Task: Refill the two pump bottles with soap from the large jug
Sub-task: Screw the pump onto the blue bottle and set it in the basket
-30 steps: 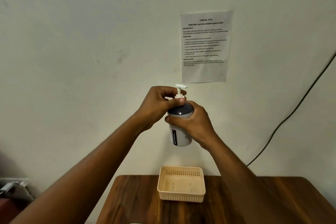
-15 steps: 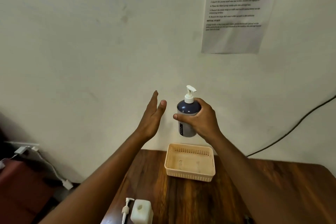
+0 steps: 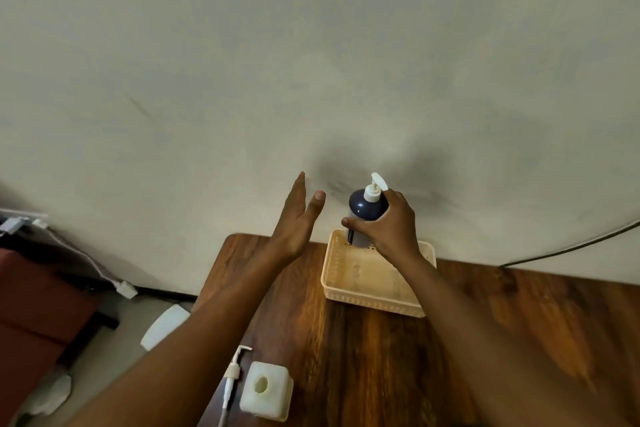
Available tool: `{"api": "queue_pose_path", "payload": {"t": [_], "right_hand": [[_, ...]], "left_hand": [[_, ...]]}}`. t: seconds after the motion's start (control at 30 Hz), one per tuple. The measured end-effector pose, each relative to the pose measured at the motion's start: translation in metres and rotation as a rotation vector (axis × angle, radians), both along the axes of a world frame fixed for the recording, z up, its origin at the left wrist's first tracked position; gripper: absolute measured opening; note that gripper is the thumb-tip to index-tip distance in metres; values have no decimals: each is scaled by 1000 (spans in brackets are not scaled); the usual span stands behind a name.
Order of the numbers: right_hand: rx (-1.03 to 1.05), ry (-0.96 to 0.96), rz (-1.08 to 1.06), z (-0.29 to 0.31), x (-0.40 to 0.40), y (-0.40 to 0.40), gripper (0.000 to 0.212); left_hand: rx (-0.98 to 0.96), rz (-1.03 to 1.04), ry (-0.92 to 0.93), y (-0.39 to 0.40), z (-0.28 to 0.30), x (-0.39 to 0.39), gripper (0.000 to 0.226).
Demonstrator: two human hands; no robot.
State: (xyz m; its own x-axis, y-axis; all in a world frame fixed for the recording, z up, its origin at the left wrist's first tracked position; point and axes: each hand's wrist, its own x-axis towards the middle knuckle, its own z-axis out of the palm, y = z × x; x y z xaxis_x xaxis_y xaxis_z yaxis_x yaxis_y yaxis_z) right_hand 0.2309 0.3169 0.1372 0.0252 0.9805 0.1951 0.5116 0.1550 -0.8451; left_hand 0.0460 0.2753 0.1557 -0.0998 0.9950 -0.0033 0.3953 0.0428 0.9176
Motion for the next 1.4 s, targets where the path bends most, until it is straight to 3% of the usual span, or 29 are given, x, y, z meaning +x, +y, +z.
{"api": "queue_pose_path", "payload": {"t": [0.4,0.73,0.97,1.2,1.3,1.4], "right_hand": [[-9,-29,-73,-125,-26,39,90],[-63,-107,-126,-182,-41,38,89],[-176,-111,-52,-166,-36,35,95],[-226,-179,19,-121,-9,-3,100],[-205,-180,40,-108,5,-30,99],[-275,-214,72,-99,15,-60,113]], "left_hand": [[-3,-56,256,31,-101,-21,81],[-102,-95,328,27,-128,-26,82],[-84,-66,286,13,-119,-23,82],[-46,1,278,-35,-66,-21,90],[-5,3,372,-76,-46,-22,87],[-10,11,453,-122,-39,-23,87]]}}
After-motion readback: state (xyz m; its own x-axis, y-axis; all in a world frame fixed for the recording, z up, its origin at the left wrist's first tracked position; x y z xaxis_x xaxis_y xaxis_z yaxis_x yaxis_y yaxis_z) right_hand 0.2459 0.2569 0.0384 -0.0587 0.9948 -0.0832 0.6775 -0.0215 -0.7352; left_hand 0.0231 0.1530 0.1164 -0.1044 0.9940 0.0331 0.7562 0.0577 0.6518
